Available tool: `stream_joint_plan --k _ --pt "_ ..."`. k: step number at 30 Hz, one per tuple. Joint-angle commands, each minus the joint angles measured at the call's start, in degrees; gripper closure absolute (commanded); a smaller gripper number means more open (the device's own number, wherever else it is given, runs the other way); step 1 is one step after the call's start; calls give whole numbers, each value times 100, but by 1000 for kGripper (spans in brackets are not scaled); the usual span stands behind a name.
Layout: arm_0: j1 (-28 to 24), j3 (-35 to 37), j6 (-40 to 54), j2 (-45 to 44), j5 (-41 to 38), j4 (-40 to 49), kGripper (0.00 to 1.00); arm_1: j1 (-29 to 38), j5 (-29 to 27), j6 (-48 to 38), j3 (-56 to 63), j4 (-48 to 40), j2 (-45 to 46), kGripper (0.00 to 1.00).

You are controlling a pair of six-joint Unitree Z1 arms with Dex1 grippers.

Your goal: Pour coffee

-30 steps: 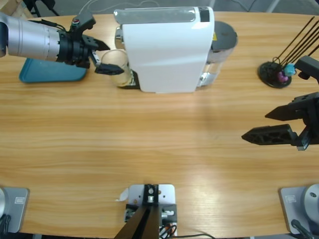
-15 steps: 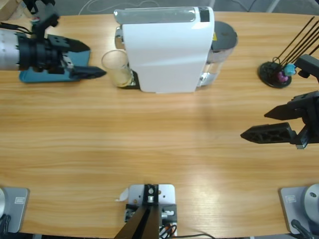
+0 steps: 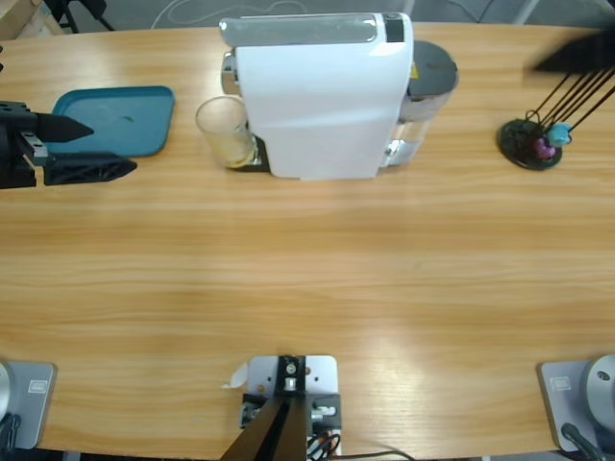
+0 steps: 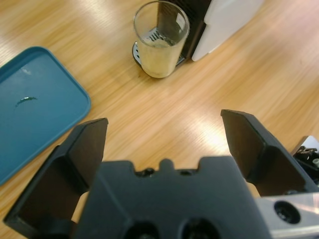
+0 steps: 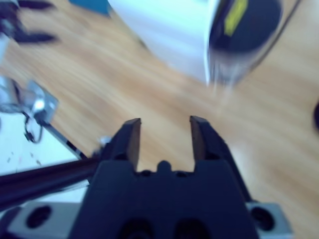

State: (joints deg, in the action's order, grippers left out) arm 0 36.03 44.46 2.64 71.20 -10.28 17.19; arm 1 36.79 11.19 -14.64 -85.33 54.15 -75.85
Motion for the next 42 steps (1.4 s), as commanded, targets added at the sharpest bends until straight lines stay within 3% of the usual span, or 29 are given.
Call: stream_joint_plan --k 1,4,9,12,42 --pt "120 425 52 -389 10 251 0 -197 -15 125 -2478 1053 -1865 1000" --pt "452 320 52 -528 333 241 0 -397 -68 104 -3135 1113 -2503 1000" --pt "458 135 52 -577 439 250 0 -605 -209 511 -4199 1614 -3414 1000" --pt "445 23 52 -518 451 241 0 -649 -270 914 -4255 1872 -3648 1000" --pt "431 -447 52 -119 527 70 0 -814 -291 1192 -4309 1967 -4240 1000"
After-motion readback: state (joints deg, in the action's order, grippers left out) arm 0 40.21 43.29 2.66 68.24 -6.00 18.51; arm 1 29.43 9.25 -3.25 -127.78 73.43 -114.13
